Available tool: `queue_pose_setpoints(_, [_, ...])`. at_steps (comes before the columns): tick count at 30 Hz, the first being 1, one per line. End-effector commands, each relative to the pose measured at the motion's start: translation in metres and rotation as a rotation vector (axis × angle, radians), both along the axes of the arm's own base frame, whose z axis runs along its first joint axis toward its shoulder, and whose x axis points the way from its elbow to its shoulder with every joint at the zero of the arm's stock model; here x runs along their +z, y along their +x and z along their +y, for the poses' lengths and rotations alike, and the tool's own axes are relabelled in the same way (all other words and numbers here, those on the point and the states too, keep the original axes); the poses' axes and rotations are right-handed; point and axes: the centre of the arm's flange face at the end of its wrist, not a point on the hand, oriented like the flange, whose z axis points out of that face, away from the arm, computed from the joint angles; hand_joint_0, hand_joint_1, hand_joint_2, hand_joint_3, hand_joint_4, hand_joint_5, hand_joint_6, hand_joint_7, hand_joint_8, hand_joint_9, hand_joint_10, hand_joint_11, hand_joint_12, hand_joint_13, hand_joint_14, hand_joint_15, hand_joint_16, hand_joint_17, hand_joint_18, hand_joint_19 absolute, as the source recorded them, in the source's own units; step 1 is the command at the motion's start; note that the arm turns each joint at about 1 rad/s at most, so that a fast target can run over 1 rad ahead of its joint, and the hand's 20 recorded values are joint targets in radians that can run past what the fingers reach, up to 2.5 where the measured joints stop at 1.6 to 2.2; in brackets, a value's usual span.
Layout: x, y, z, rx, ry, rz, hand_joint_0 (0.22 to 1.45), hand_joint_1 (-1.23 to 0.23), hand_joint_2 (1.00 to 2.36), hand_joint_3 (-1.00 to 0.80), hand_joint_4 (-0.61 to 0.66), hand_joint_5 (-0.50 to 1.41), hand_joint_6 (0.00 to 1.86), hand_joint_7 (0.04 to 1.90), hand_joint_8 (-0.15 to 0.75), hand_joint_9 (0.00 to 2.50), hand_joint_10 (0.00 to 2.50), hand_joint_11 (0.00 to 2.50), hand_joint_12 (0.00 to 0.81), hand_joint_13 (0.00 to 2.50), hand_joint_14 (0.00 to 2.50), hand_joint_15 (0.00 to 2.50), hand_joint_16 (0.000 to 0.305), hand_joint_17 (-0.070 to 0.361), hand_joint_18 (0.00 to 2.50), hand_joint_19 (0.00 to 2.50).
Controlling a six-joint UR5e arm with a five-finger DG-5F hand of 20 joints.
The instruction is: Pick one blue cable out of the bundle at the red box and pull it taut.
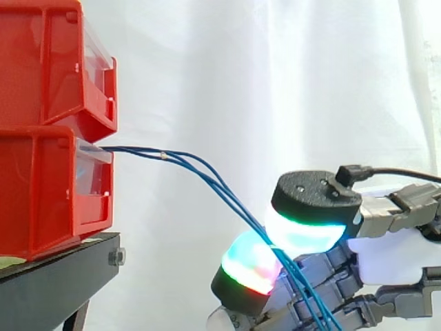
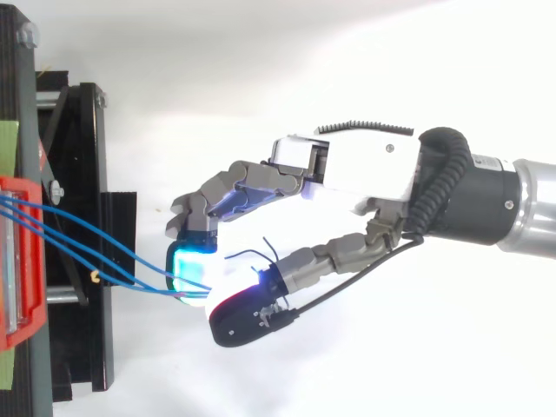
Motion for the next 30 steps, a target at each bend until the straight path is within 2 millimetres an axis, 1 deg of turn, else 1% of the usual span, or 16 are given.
queue_pose_setpoints(1, [0.004,-0.001,0.000,0.000,0.001,0.004,0.58,-0.76,1.01,-0.41,0.26,-0.16,0.86,0.88,0.338,0.68,0.01,0.23,0.391,0.39,0.00,0.09,0.061,0.138,0.51,0.22])
queue_pose_setpoints(4, [0.008,-0.002,0.000,-0.002,-0.002,0.001,0.57,-0.76,1.00,-0.44,0.26,-0.16,0.86,0.87,0.338,0.68,0.01,0.23,0.392,0.39,0.00,0.09,0.061,0.138,0.51,0.22])
queue_pose_setpoints(11, [0.010,-0.004,0.002,0.003,0.000,0.008,0.56,-0.77,1.00,-0.46,0.26,-0.16,0.83,0.88,0.340,0.68,0.01,0.24,0.394,0.39,0.00,0.09,0.062,0.139,0.52,0.22])
queue_pose_setpoints(15, [0.011,-0.004,0.002,0.001,0.000,0.010,0.60,-0.80,1.01,-0.37,0.24,-0.16,0.83,0.91,0.334,0.68,0.01,0.23,0.389,0.40,0.00,0.09,0.060,0.136,0.52,0.23])
queue_pose_setpoints(16, [0.012,-0.004,0.002,0.001,0.000,0.008,0.62,-0.81,1.01,-0.31,0.23,-0.16,0.84,0.93,0.335,0.68,0.01,0.23,0.387,0.41,0.00,0.09,0.060,0.135,0.53,0.23])
queue_pose_setpoints(22, [0.015,-0.005,0.001,0.001,0.003,0.006,0.62,-0.82,1.02,-0.21,0.18,-0.17,0.87,0.94,0.332,0.69,0.01,0.27,0.386,0.43,0.00,0.10,0.060,0.135,0.57,0.23])
queue_pose_setpoints(27, [0.015,-0.005,0.002,0.002,0.008,0.010,0.63,-0.83,1.02,-0.21,0.18,-0.17,0.88,0.92,0.330,0.71,0.01,0.28,0.386,0.44,0.00,0.11,0.060,0.135,0.58,0.24])
queue_pose_setpoints(30, [0.015,-0.005,0.002,-0.001,0.010,0.010,0.62,-0.81,1.02,-0.25,0.23,-0.17,0.88,0.88,0.328,0.72,0.01,0.28,0.385,0.44,0.00,0.11,0.060,0.135,0.58,0.25])
